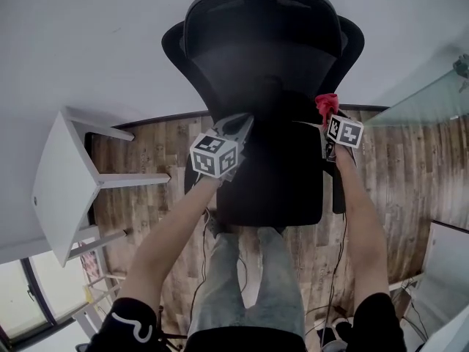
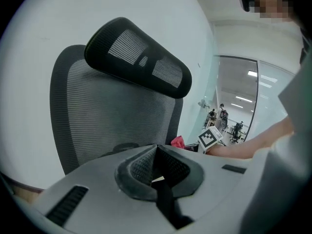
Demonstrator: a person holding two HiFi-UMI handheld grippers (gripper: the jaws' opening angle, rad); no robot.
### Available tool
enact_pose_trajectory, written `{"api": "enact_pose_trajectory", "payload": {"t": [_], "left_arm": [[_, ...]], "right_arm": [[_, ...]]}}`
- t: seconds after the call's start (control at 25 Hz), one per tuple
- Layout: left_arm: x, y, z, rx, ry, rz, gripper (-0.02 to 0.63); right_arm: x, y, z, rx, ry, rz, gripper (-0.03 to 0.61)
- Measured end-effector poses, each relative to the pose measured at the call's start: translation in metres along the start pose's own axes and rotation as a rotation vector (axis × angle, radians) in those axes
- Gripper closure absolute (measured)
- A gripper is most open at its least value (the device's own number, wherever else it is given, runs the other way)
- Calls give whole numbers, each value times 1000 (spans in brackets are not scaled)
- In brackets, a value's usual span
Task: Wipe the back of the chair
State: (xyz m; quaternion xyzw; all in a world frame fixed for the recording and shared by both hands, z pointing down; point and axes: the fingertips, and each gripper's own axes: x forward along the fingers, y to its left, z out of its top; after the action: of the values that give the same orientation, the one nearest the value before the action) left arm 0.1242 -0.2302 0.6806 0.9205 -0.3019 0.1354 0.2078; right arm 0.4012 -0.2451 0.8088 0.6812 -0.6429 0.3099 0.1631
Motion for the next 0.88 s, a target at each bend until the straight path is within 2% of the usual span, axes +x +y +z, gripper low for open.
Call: {"api": "enact_pose_trajectory", "payload": {"t": [0.28, 0.4, 0.64, 0.88], "left_arm": [[-8, -29, 12, -1, -17, 0, 589], [-22, -43, 16, 23, -8, -25, 589], [-80, -58, 27, 37, -50, -6, 589], [-178, -99, 28, 1, -134, 6, 589]], "right_arm": [[-48, -24, 14, -13, -42, 43, 508], [-74, -18, 10, -48, -53, 104, 508], [-152, 25, 13, -116, -124, 223, 511], [-256, 91, 3, -182, -190, 291, 511]]}}
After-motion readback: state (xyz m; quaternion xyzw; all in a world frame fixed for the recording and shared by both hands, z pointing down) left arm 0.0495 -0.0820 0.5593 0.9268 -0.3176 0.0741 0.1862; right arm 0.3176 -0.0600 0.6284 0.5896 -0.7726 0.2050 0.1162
